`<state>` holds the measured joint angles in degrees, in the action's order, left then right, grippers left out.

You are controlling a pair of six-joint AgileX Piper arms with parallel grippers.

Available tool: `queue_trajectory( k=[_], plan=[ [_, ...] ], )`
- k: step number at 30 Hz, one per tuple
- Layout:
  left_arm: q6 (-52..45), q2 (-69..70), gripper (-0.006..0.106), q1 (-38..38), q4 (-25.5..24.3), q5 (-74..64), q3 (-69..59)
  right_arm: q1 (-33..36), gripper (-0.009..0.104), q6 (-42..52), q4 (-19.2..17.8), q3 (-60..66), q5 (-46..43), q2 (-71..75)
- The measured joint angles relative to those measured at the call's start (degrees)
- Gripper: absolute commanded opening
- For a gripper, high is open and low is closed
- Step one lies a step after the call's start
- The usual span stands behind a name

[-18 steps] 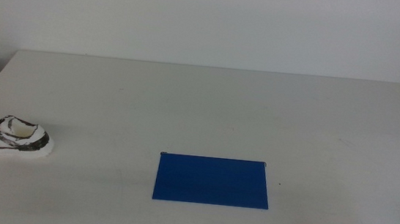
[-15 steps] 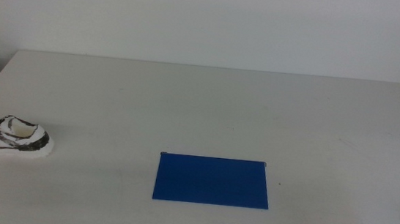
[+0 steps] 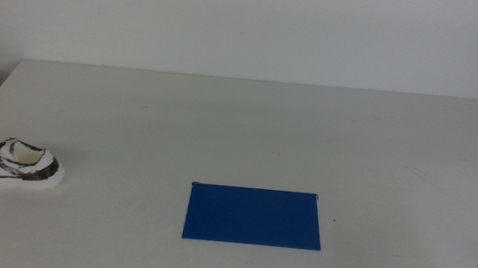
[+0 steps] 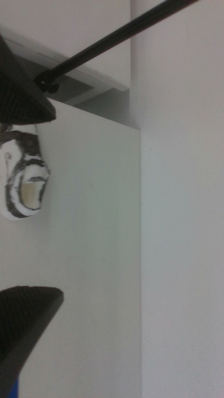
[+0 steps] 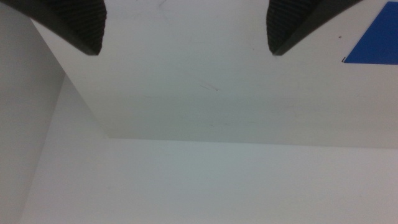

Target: Use one arm to grab the shoe from the table and place it on the mat.

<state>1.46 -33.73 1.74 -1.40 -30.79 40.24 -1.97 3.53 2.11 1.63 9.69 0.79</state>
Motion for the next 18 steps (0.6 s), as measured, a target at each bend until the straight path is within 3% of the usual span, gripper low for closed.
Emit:
queue_trajectory(
  k=[18],
  plan=[
    [-0.5,-32.2,0.086,0.0,-0.1,-36.6,43.5,0.0,0.066,0.0,0.0,0.0,0.0,0.0]
  ],
)
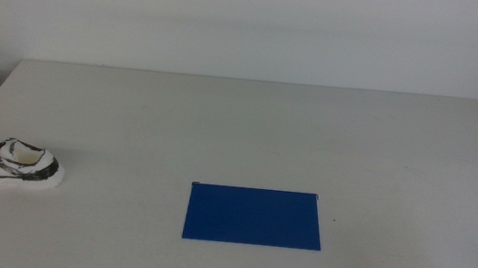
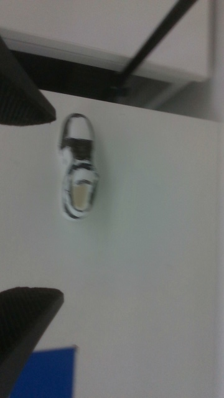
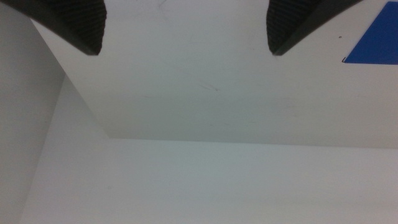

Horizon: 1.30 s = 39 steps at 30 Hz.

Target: Use one arm to grab the shoe from the table and place it on the mat.

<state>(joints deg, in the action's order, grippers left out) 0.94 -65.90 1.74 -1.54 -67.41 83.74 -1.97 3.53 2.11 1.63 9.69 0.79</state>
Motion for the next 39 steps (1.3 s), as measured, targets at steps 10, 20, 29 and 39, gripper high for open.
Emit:
queue_trajectory(
  k=[10,20,29,39],
  plan=[
    [0.0,-11.9,0.086,0.0,-2.8,-4.5,3.9,0.0,0.066,0.0,0.0,0.0,0.0,0.0],
    [0.0,-20.1,0.086,0.0,-4.2,-3.9,3.9,0.0,0.066,0.0,0.0,0.0,0.0,0.0],
    [0.0,-24.4,0.086,0.0,-4.3,-0.8,3.9,0.0,0.066,0.0,0.0,0.0,0.0,0.0],
    [4.5,-28.7,0.086,0.0,-5.5,1.7,3.9,0.0,0.066,0.0,0.0,0.0,0.0,0.0]
  ],
)
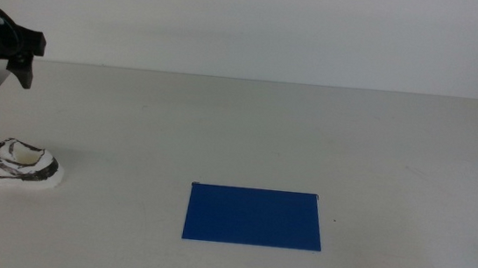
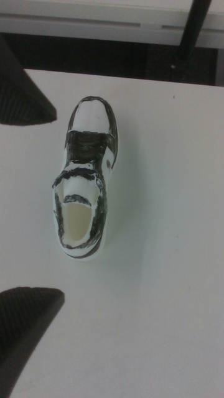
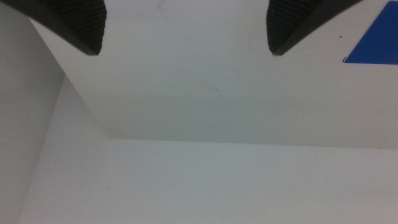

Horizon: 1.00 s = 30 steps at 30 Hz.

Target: Use one arm to grab the shoe from the table and place it on the mat.

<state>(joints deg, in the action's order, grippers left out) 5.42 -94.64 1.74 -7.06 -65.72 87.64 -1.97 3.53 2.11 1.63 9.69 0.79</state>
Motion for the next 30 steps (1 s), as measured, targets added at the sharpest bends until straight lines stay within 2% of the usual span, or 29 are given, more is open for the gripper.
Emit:
queue_trajectory(
  k=[9,15,18,25,30],
  plan=[
    [-0.6,-2.8,0.086,0.0,-0.3,-1.3,0.0,0.0,0.066,0.0,0.0,0.0,0.0,0.0],
    [3.9,-4.6,0.086,0.0,-0.3,-1.7,0.0,0.0,0.066,0.0,0.0,0.0,0.0,0.0],
    [12.2,-4.9,0.086,0.0,-0.3,-0.9,0.0,0.0,0.066,0.0,0.0,0.0,0.0,0.0],
    [39.5,-5.0,0.086,0.0,-0.3,-0.4,0.0,0.0,0.066,0.0,0.0,0.0,0.0,0.0],
    [50.6,-5.0,0.086,0.0,-0.1,-0.7,0.0,0.0,0.066,0.0,0.0,0.0,0.0,0.0]
  ],
)
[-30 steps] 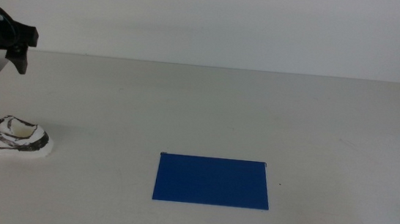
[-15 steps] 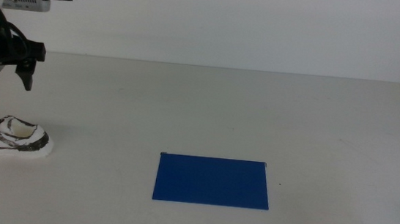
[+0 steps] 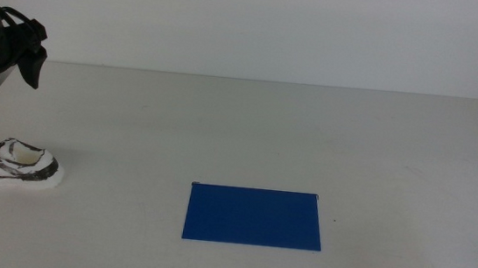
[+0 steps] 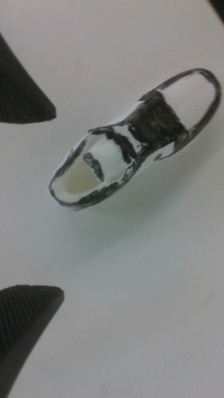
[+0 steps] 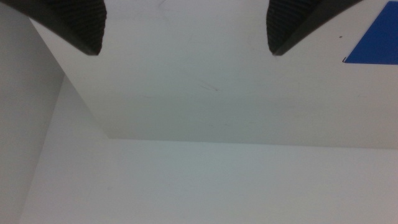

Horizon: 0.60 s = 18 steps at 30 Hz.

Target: Use one arm to grab the shoe from the table and place it on the mat.

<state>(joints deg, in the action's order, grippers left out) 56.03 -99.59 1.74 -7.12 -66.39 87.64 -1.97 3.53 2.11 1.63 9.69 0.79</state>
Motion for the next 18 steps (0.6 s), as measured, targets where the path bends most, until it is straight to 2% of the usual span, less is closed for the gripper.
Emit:
queue_trajectory(
  k=[5,9,18],
  plan=[
    [7.5,0.0,0.086,0.0,0.2,1.1,0.0,0.0,0.066,0.0,0.0,0.0,0.0,0.0],
    [12.6,0.0,0.086,0.0,-1.8,1.3,0.0,0.0,0.066,0.0,0.0,0.0,0.0,0.0],
    [37.1,0.0,0.086,0.0,-2.9,-3.8,0.0,0.0,0.066,0.0,0.0,0.0,0.0,0.0]
  ],
)
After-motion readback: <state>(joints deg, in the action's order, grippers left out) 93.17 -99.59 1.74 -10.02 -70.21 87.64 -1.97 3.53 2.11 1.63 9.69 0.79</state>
